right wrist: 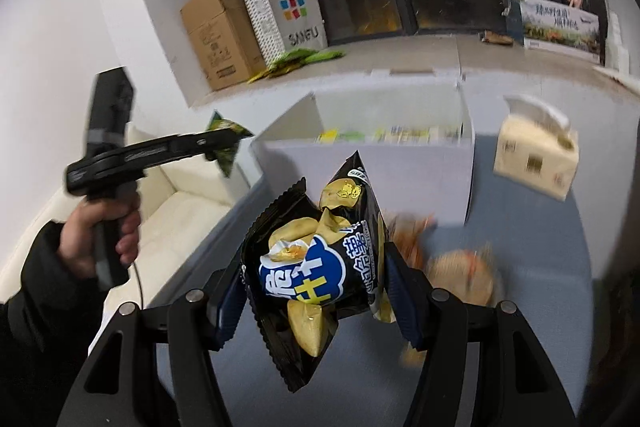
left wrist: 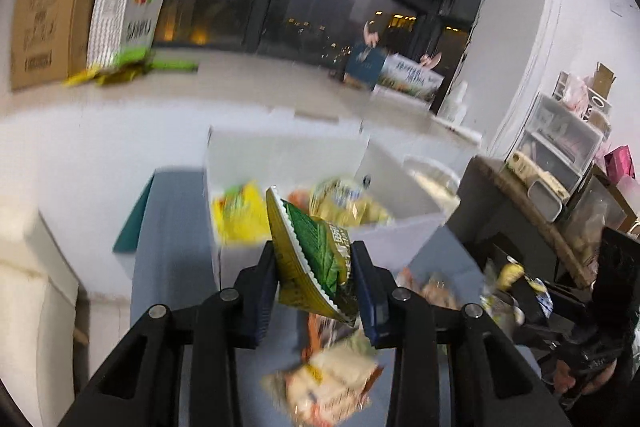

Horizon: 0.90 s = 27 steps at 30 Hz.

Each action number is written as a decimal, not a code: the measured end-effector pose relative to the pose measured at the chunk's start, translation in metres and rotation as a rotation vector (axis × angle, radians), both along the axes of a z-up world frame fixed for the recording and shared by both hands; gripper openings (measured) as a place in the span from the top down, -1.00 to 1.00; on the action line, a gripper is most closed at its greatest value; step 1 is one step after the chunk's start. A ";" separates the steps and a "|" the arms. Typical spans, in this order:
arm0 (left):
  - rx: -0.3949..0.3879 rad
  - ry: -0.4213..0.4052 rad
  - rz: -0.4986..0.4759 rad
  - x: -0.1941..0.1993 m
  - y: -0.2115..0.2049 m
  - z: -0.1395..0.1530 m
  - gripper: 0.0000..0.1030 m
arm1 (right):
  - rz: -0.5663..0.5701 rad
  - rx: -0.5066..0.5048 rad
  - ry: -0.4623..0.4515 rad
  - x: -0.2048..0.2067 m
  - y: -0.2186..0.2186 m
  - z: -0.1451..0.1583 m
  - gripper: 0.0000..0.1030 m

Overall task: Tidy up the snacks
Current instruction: 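Carry dark chip bag into box with right tool while left tool drops green seaweed pack in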

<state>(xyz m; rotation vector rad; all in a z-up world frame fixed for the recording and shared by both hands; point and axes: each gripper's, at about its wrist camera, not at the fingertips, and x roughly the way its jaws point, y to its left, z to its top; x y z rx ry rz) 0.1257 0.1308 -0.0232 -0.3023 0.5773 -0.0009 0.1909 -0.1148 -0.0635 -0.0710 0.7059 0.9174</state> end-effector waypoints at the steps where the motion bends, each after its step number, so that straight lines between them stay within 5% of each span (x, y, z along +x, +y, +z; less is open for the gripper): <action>1: 0.009 -0.006 -0.003 0.005 0.001 0.007 0.24 | -0.001 0.005 -0.002 0.010 0.004 0.005 -0.30; 9: 0.056 0.035 -0.002 0.082 0.010 0.023 0.24 | -0.081 -0.020 -0.002 0.113 0.054 0.042 -0.30; 20: 0.119 0.150 0.001 0.125 0.017 -0.015 0.18 | -0.118 -0.085 0.077 0.190 0.085 0.024 -0.35; 21: 0.115 0.166 0.005 0.127 0.018 -0.018 -0.03 | -0.125 -0.085 0.075 0.192 0.085 0.024 -0.49; 22: 0.109 0.188 0.012 0.129 0.019 -0.021 -0.56 | -0.128 -0.086 0.076 0.193 0.085 0.023 -0.91; 23: 0.103 0.207 0.032 0.130 0.021 -0.023 -0.83 | -0.139 -0.089 0.073 0.194 0.084 0.023 -1.00; 24: 0.100 0.199 0.038 0.127 0.022 -0.023 -1.00 | -0.150 -0.083 0.064 0.194 0.082 0.025 -1.00; 27: 0.114 0.180 0.042 0.120 0.021 -0.019 -1.00 | -0.174 -0.077 0.046 0.191 0.077 0.029 -1.00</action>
